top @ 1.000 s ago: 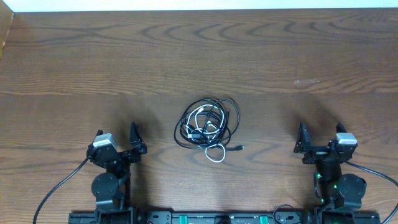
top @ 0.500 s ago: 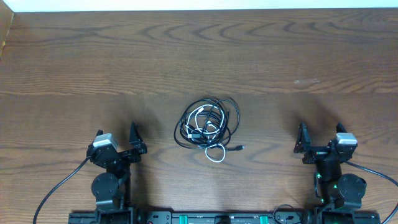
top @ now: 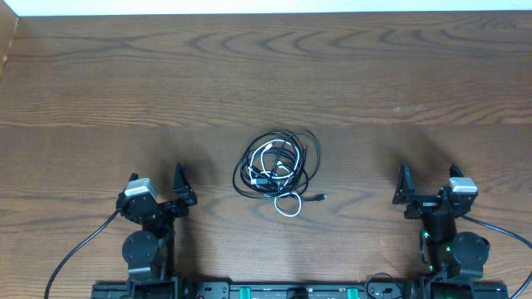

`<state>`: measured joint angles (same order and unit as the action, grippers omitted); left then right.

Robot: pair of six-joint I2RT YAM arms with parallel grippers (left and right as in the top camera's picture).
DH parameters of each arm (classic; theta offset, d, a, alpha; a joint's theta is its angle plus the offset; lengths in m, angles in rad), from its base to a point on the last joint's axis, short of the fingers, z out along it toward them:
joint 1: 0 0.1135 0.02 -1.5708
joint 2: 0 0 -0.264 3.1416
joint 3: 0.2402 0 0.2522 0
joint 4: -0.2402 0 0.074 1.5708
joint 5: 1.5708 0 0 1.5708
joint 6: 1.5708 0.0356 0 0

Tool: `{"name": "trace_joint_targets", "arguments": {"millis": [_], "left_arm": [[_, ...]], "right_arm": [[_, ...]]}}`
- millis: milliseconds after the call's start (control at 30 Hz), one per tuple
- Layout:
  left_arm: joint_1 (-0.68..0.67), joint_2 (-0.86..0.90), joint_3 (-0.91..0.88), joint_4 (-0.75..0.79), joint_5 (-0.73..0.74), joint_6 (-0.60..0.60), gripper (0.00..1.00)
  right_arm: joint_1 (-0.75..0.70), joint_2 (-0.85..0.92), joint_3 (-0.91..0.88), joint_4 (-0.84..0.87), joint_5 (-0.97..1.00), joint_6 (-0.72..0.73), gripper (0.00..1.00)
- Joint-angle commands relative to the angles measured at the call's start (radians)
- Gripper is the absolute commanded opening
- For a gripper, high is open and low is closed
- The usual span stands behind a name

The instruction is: Untangle cables

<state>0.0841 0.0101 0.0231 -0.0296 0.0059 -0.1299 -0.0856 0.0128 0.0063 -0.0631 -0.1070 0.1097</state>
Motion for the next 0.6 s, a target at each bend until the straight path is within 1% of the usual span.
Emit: {"name": "trace_joint_targets", "arguments": {"millis": [0,133,333,567], "left_arm": [[0.005,-0.006,-0.013,-0.041,0.014,0.005,0.95],[0.005,-0.006,0.023,-0.102,0.019,0.006,0.95],[0.005,0.006,0.071,-0.15,0.074,0.005,0.95],[0.005,0.114,0.172,-0.232,0.074,0.005,0.95]], "right_arm": [[-0.005,-0.006,-0.001,-0.005,0.008,-0.014,0.99],[-0.005,-0.006,-0.001,-0.005,0.008,-0.014,0.99],[-0.005,-0.006,-0.001,-0.005,0.008,-0.014,0.99],[-0.005,-0.006,-0.001,-0.005,0.008,-0.014,0.99]]}}
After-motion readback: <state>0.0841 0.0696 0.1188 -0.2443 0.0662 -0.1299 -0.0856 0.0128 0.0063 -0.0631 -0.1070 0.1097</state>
